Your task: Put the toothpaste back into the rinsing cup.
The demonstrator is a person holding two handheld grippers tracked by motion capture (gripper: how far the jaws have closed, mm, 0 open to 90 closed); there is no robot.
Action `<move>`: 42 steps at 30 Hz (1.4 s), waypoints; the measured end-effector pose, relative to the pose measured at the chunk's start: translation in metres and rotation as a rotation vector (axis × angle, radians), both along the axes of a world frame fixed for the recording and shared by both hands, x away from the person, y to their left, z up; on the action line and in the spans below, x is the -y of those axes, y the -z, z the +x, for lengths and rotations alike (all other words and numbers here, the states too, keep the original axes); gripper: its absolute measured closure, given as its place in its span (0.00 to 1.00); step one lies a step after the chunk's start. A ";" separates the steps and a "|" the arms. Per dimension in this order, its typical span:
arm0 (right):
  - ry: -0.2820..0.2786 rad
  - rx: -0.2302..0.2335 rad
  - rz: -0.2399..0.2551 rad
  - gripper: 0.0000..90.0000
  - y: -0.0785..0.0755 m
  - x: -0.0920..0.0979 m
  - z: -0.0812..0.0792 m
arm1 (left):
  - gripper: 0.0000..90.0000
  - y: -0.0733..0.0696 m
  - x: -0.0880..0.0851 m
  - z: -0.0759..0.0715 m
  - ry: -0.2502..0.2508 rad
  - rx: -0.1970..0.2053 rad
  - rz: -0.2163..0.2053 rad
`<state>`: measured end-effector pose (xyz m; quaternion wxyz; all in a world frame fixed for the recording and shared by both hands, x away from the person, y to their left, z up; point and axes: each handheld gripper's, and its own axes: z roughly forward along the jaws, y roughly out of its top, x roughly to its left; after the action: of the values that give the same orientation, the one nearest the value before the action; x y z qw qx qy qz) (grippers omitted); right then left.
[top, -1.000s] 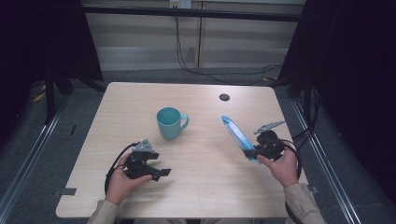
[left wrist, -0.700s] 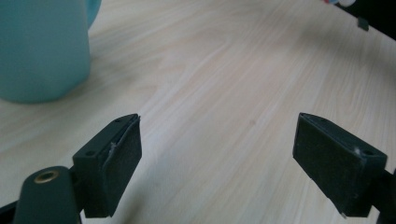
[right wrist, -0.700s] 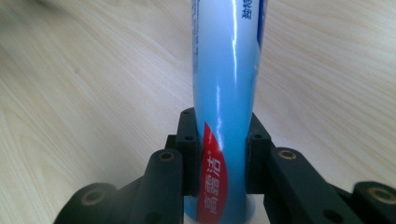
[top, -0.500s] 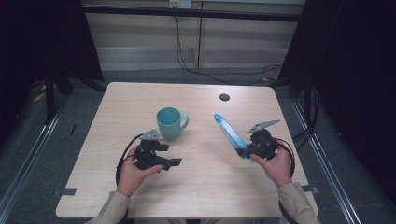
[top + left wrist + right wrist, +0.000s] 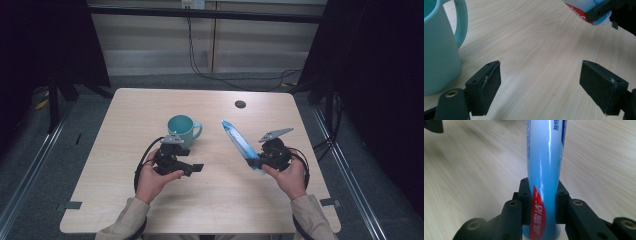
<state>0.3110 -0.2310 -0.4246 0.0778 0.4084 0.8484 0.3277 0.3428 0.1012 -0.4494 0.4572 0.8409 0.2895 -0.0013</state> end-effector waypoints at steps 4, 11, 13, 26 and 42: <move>-0.012 0.004 0.002 0.82 0.000 -0.004 -0.001 | 0.21 -0.005 0.008 0.004 0.003 0.007 0.010; -0.019 0.022 0.024 0.82 -0.003 -0.009 -0.003 | 0.21 -0.014 0.021 0.009 0.001 0.013 -0.026; -0.028 0.023 0.024 0.82 -0.005 -0.011 -0.004 | 0.21 -0.016 0.025 0.011 -0.002 0.014 -0.022; -0.062 0.027 0.036 0.82 -0.004 -0.022 -0.005 | 0.21 -0.025 0.042 0.018 -0.009 0.024 -0.017; -0.100 0.041 0.037 0.81 -0.006 -0.031 -0.006 | 0.22 -0.031 0.054 0.024 -0.024 0.037 -0.053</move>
<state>0.3051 -0.2003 -0.4186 0.0713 0.3599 0.8599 0.3550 0.3669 0.0474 -0.4186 0.4844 0.8249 0.2910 0.0120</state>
